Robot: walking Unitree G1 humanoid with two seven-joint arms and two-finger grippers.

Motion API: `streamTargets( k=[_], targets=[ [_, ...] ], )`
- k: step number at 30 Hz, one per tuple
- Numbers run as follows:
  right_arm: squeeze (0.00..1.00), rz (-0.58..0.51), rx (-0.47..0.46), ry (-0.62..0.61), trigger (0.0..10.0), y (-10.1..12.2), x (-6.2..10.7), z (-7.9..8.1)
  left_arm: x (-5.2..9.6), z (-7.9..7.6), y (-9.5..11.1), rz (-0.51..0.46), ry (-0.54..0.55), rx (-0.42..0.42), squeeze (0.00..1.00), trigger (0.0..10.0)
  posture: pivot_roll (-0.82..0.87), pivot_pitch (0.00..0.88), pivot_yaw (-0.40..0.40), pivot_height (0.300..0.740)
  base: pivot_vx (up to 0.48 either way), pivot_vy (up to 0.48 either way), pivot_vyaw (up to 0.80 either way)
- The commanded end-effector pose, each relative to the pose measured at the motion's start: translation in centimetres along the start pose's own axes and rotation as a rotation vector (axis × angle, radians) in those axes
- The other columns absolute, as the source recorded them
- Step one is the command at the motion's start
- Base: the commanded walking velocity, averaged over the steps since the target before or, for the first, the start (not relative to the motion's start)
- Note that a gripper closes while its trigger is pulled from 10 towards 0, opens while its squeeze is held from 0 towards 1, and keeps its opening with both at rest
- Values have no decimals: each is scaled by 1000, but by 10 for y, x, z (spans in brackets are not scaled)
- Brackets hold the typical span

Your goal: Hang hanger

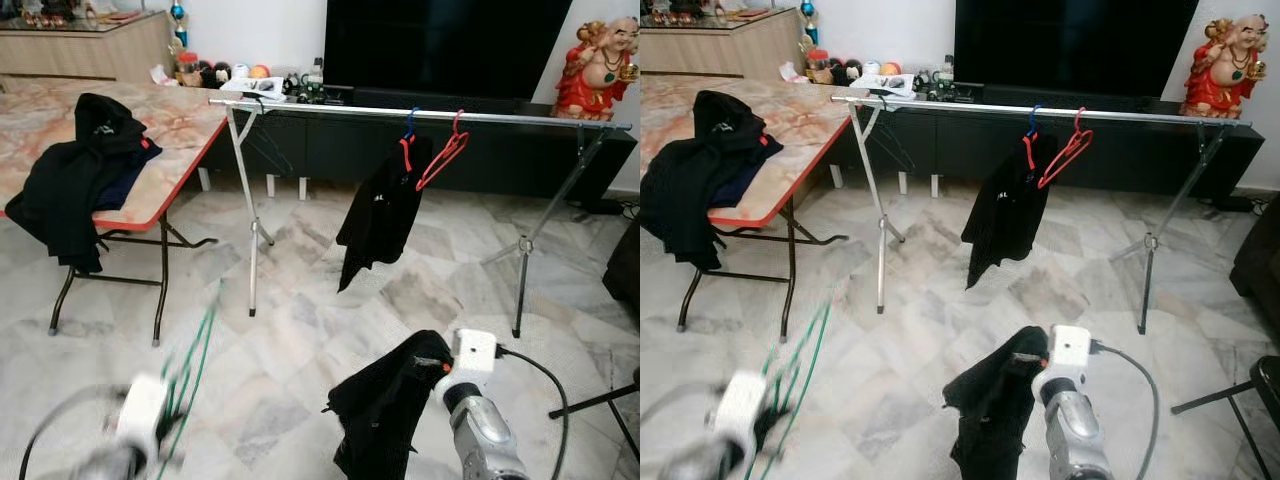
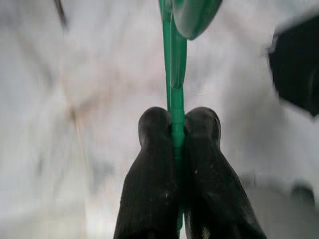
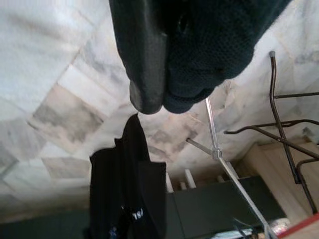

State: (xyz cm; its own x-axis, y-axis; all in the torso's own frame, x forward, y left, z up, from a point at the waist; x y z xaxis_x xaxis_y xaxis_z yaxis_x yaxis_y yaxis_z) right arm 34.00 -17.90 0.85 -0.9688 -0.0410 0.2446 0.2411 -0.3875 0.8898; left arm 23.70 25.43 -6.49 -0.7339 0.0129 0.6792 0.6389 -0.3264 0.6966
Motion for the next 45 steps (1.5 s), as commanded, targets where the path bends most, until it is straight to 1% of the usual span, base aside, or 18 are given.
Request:
streamTargets(
  k=[1, 3, 4, 5, 7, 8, 9, 10, 14, 18, 21, 23, 27, 31, 32, 36, 39, 45],
  targets=[
    [0, -36, -22, -18, 0, 4, 1, -2, 1, 3, -6, 13, 33, 0, 0, 10000, 184, 0, 5, 740, 0, 0, 0],
    [0, -35, -30, -31, 0, 0, 4, -4, 7, -4, -41, 120, 60, 83, 0, 10000, 187, 0, 7, 740, 0, 0, 0],
    [0, -33, -29, -32, 0, -2, 5, -4, 9, -6, -48, 141, 62, 98, 0, 10000, 184, 0, 9, 740, 0, 0, 0],
    [0, -32, -23, -33, 0, -1, 5, -5, 13, -15, -65, 207, 54, 109, 0, 10000, 182, 0, 12, 740, 0, 0, 0],
    [0, -35, -20, -35, 0, 0, 5, -6, 17, -22, -76, 247, 42, 107, 0, 10000, 177, 0, 19, 740, 0, 0, 0],
    [0, -36, -21, -37, 784, 0, 5, -6, 18, -24, -79, 255, 40, 112, 0, 10000, 178, 0, 22, 740, 0, 0, 0],
    [0, -40, -23, -44, 9020, 1, 4, -7, 19, -25, -82, 263, 45, 127, 0, 10000, 180, 0, 23, 740, 0, 0, 0],
    [0, -44, -24, -57, 10000, 3, 4, -9, 19, -25, -83, 268, 49, 135, 0, 10000, 188, 0, 25, 740, 0, 0, 0],
    [0, -44, -38, -99, 10000, 4, 4, -16, 16, -23, -78, 256, 62, 149, 0, 10000, 220, 0, 17, 740, 0, 0, 0],
    [0, -47, -36, -108, 10000, 7, 3, -18, 9, -16, -64, 209, 76, 177, 0, 10000, 228, 0, 6, 740, 0, 0, 0],
    [0, -55, -38, -117, 10000, 9, 4, -21, 8, -13, -61, 207, 89, 147, 0, 10000, 230, 0, 2, 740, 0, 0, 0],
    [0, -55, -45, -135, 10000, 8, 6, -27, 7, -14, -62, 217, 82, 185, 0, 10000, 248, 0, -7, 740, 0, 0, 0],
    [0, -46, -42, -162, 10000, 5, 11, -34, 10, -18, -70, 244, 67, 161, 0, 10000, 249, 0, -7, 740, 0, 0, 0],
    [0, -51, -42, -202, 10000, 3, 17, -47, 16, -21, -82, 279, 60, 177, 0, 10000, 243, 0, 3, 740, 0, 0, 0],
    [0, -56, -44, -221, 10000, 3, 20, -53, 18, -21, -86, 295, 60, 170, 0, 10000, 240, 0, 5, 740, 0, 0, 0],
    [0, -50, -38, -241, 10000, 0, 26, -60, 21, -18, -90, 301, 68, 168, 0, 10000, 240, 0, 7, 740, 0, 0, 0],
    [0, -44, -26, -251, 10000, -7, 35, -66, 24, -17, -94, 294, 82, 195, 0, 10000, 221, 0, 19, 740, 0, 0, 0],
    [0, -52, -23, -285, 10000, -11, 45, -75, 21, -18, -89, 286, 68, 170, 0, 10000, 161, 0, 27, 740, 0, 0, 0]
  ],
)
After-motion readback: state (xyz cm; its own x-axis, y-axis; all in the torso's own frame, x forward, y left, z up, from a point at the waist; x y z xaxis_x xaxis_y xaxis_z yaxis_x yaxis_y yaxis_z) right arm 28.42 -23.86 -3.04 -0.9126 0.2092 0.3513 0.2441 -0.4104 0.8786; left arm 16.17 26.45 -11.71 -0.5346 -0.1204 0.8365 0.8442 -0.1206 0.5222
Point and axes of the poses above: a point about 5 cm out from each wrist's last joint towards the gripper, its own x axis pointing back from the gripper into the wrist, its own y axis along the axis of the wrist's last joint, z = x × y, the point moved 4 cm from there along -x, pointing out of the wrist towards the gripper, and after that the axes turned 10 degrees about -x, right-handed, at the moved point
